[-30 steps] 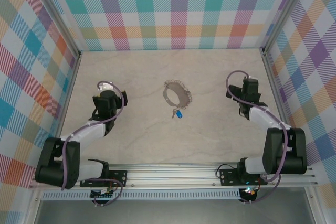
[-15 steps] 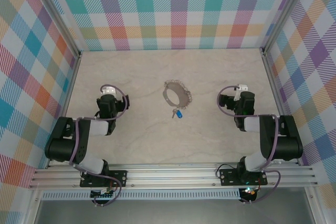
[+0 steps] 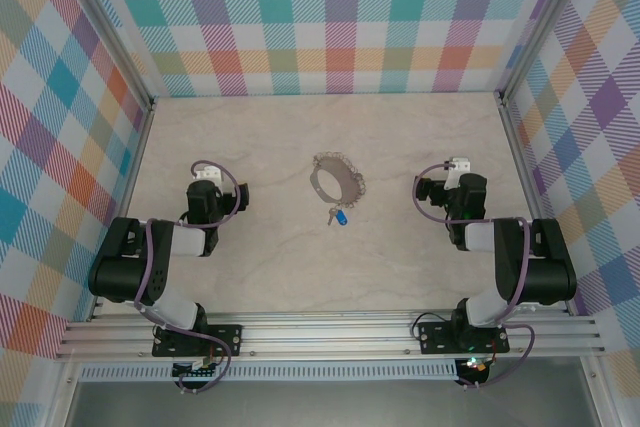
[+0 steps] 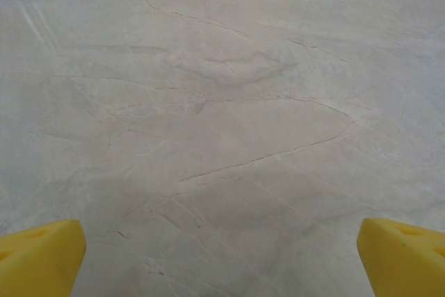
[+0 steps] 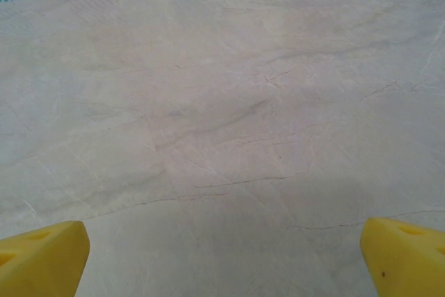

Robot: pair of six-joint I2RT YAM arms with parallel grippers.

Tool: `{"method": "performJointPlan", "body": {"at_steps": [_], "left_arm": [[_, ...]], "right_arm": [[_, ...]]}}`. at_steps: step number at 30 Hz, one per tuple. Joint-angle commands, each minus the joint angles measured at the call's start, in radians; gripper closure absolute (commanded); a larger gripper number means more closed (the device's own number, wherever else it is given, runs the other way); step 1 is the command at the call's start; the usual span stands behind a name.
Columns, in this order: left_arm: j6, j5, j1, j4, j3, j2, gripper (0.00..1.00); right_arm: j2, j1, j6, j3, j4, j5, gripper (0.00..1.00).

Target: Put the keys on the keyring

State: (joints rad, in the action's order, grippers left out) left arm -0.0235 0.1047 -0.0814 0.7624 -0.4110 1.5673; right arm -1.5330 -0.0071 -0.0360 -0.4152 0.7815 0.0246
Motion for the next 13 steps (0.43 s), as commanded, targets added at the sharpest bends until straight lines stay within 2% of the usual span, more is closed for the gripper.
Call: {"method": "performJointPlan", "body": {"at_steps": [1,13], "left_arm": [[-0.007,-0.017,0.011,0.034,-0.019,0.002,0.0],[-0.009,-0.016,0.011,0.039,-0.013,-0.002,0.0]], "right_arm": [[-0.001,0.001,0.019,0.005,0.045,0.015,0.0],[-0.001,0.007,0.025,0.002,0.04,0.006,0.0]]}}
